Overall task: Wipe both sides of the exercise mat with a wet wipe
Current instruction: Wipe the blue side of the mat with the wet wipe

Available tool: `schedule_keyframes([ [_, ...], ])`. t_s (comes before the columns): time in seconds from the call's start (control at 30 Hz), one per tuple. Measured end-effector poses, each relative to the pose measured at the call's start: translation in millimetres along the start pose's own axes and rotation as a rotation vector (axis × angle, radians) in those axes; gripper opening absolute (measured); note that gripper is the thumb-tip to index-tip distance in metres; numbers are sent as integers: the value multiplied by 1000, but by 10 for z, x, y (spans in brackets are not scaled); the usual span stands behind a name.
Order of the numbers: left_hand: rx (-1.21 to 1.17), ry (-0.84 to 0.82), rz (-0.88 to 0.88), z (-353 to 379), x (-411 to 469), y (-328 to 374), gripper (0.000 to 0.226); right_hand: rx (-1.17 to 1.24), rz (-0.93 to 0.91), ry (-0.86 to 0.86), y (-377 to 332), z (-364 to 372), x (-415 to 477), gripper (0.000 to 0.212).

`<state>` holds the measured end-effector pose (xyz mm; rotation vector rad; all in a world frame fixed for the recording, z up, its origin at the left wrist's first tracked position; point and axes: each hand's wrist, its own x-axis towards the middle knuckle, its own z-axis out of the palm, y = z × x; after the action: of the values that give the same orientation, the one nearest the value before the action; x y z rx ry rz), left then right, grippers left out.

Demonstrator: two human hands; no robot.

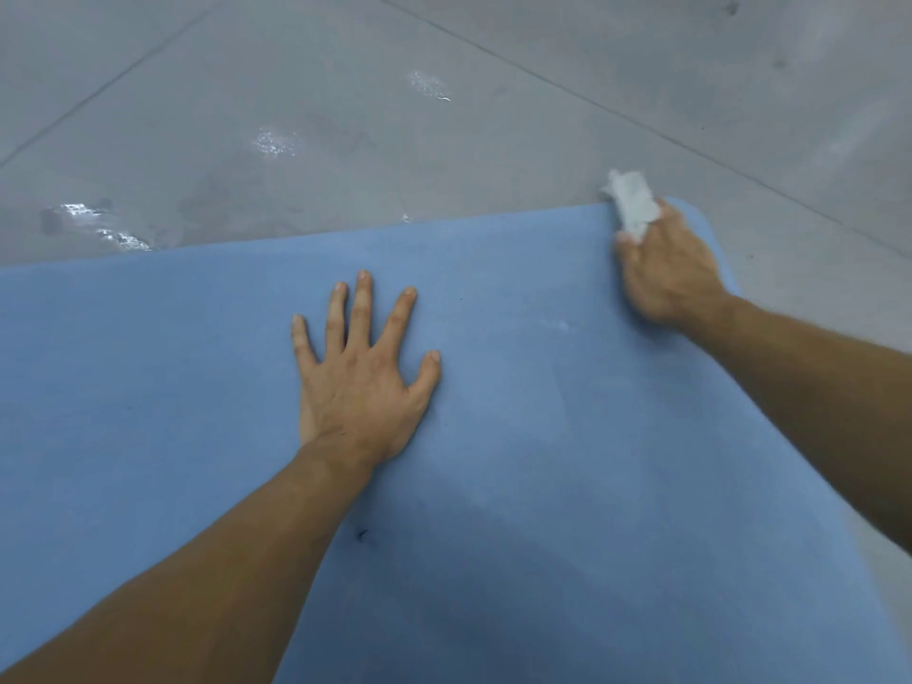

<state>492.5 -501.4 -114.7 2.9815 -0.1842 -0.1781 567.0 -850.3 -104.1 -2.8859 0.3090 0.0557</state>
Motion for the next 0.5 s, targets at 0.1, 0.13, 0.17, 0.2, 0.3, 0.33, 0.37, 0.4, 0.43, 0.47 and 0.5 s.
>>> schedule_keyframes([
  [0.1,1,4,0,0,3,1,76,21,213,-20,305,-101,-89,76],
  [0.13,1,0,1,-1,7,7,77,28,237,-20,307,-107,-133,74],
  [0.17,3,-4,1,-6,10,11,77,33,218,-1,268,-90,-169,77],
  [0.2,5,-8,-1,-9,11,10,77,33,167,18,196,-53,-212,82],
  [0.3,2,-2,-1,-12,6,17,77,43,-43,-32,-162,42,-427,86],
  [0.33,-1,0,-2,-15,6,19,77,43,-132,-67,-300,86,-533,83],
  [0.37,-2,0,-5,-17,6,12,78,42,-221,-97,-449,126,-667,79],
  [0.4,0,-3,-7,-16,11,16,78,34,-302,-121,-575,161,-816,77],
  [0.43,4,-8,-9,-15,14,11,78,7,-372,-137,-676,202,-967,76],
  [0.47,6,-11,-10,-15,17,14,78,-25,-414,-153,-723,230,-1100,75],
  [0.5,6,-11,-9,-11,17,11,78,-49,-418,-159,-709,239,-1183,75],
])
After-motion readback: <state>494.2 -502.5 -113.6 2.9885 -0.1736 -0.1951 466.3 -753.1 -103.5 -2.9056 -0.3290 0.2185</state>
